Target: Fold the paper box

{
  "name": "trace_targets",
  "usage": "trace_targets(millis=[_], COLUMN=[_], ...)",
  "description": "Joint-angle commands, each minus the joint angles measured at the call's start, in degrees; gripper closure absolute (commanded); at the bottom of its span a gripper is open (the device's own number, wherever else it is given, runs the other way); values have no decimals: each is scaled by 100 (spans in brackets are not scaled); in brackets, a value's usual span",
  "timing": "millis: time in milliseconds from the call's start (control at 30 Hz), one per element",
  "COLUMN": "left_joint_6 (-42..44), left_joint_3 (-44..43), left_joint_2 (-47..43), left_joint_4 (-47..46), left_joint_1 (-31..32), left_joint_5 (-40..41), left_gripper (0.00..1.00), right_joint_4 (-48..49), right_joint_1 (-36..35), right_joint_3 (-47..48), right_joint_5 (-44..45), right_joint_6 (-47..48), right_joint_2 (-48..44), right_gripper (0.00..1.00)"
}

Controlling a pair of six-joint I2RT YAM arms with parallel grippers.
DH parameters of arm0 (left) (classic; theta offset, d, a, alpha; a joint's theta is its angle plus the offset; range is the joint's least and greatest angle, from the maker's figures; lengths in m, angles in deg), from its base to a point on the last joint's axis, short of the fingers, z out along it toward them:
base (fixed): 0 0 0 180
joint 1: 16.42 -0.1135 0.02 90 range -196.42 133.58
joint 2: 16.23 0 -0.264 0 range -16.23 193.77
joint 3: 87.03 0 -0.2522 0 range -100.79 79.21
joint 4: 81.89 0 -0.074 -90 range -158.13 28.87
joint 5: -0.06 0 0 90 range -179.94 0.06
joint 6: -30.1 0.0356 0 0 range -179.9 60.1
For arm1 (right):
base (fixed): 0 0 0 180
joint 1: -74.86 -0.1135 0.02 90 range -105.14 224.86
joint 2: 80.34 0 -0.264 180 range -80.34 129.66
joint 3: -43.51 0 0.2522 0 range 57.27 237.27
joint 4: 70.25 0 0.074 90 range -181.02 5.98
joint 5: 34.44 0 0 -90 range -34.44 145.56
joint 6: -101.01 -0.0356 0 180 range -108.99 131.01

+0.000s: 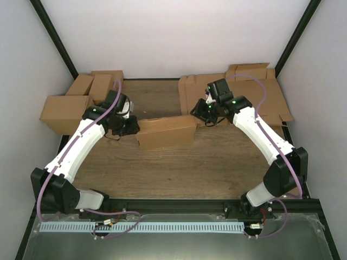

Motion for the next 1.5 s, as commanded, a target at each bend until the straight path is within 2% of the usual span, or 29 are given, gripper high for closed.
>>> trace_targets(millis=[0, 233, 400, 533, 767, 933, 1167, 1333, 1467], left_joint_6=[-158, -1309, -2571, -2737, -2542, -2566, -2497, -2215, -1823], left_joint_3=[-263, -438, 332, 644, 1265, 1579, 2232, 2608, 2592], left_joint_2=[7, -571, -817, -1027, -1125, -1185, -1323, -1266, -1134], left_joint_4=[36, -149, -1168, -1359, -1390, -1520, -1717, -1851, -1682], left_joint_1=[-4, -95, -695, -1180, -1387, -1417, -1419, -1418, -1417], left_joint_5=[-342, -1299, -2782, -2860, -2939, -2992, -2978, -2832, -2593], left_gripper=[61, 40, 36, 33, 55, 66, 77, 81, 82], right_joint_4=[-68, 22, 253, 290, 414, 417, 571, 943, 1260], right_joint_1=[36, 31, 36, 36, 36, 36, 32, 34, 37], right_joint_3=[-215, -554, -815, -826, -775, -744, -908, -1410, -1861], right_joint_5=[-57, 46, 43, 65, -4, -22, -112, 26, 169], right_joint_6=[127, 246, 383, 478, 540, 540, 624, 1022, 1195], right_joint_2=[-128, -147, -255, -241, -191, -160, -126, -162, -268], right_gripper=[74, 76, 77, 78, 77, 77, 77, 71, 62])
